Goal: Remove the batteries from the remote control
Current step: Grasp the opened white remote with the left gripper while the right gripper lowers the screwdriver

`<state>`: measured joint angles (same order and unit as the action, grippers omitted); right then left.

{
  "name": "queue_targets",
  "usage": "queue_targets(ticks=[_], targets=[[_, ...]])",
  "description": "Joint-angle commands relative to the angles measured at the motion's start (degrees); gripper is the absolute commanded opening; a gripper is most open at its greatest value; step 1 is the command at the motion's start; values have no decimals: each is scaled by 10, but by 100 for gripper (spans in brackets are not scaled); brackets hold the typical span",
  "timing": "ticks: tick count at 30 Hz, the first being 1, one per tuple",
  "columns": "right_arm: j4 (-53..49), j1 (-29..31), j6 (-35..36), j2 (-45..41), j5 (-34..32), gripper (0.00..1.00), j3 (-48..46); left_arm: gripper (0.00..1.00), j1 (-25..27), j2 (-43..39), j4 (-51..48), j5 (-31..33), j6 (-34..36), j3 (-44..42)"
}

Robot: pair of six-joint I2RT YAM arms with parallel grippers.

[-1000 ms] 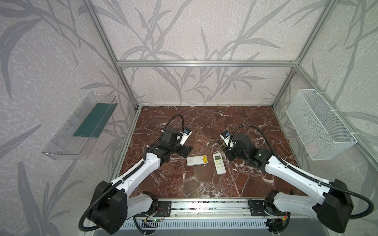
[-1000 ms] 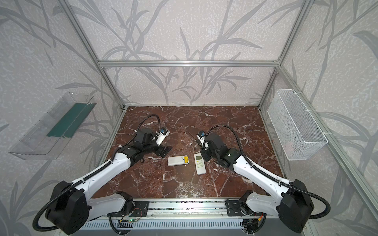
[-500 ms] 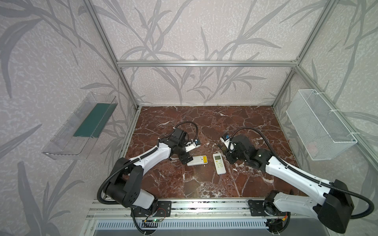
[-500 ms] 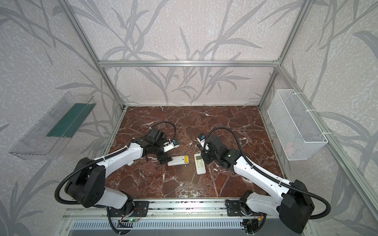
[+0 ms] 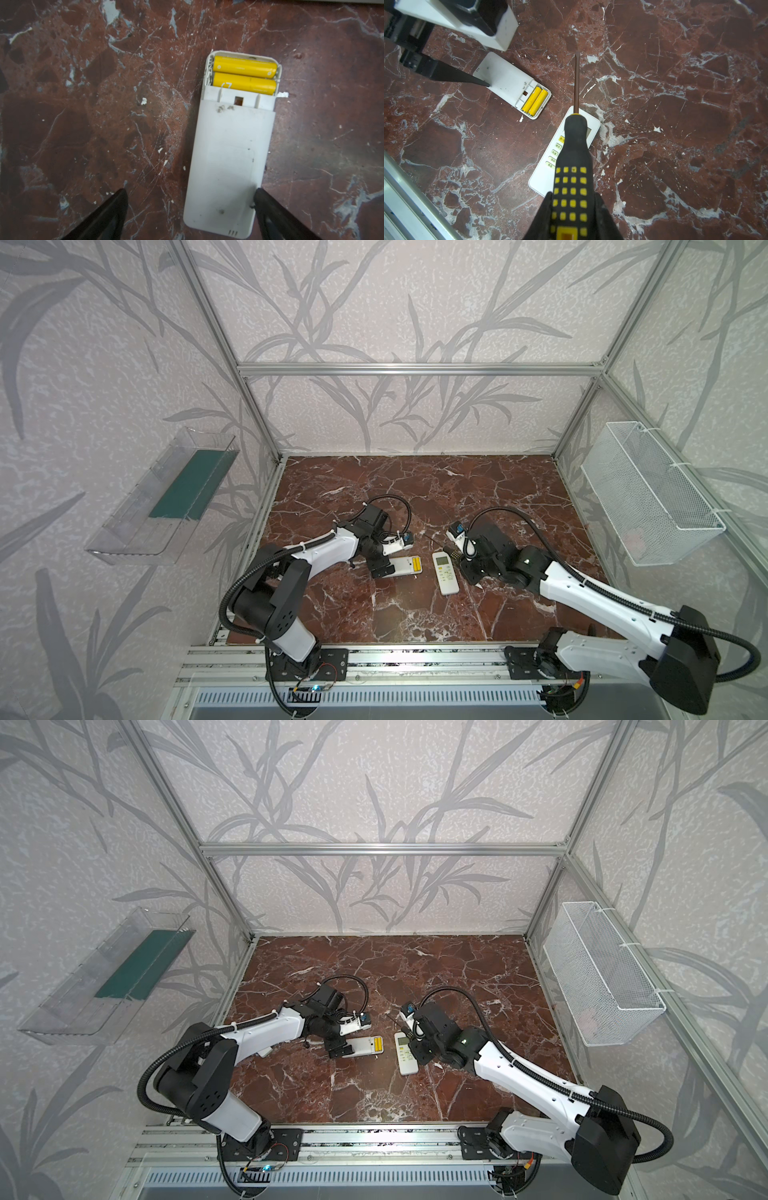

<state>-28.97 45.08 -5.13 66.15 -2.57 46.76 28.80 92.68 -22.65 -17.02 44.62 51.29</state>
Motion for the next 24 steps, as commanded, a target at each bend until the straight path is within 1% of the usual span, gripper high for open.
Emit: queue_targets(ticks=[1, 4, 10, 15, 18, 20, 24], targets=[[-18, 7, -14, -17, -9, 0, 9, 93, 6, 16, 5, -10, 24, 10], [-20, 13, -19, -19, -9, 0, 10, 91, 11, 30, -1, -5, 30, 17], [-29, 20, -22, -18, -13, 0, 13, 85, 16, 46, -12, 4, 33, 28], [-30, 21, -23, -18, -11, 0, 10, 74, 18, 48, -14, 20, 24, 28], [-28, 22, -23, -20, -12, 0, 5, 63, 21, 43, -11, 34, 9, 21], [-27, 24, -21, -19, -10, 0, 3, 59, 23, 36, -5, 39, 1, 11], [-31, 27, -21, -16, -10, 0, 0, 56, 28, 19, 19, 53, -14, -9]])
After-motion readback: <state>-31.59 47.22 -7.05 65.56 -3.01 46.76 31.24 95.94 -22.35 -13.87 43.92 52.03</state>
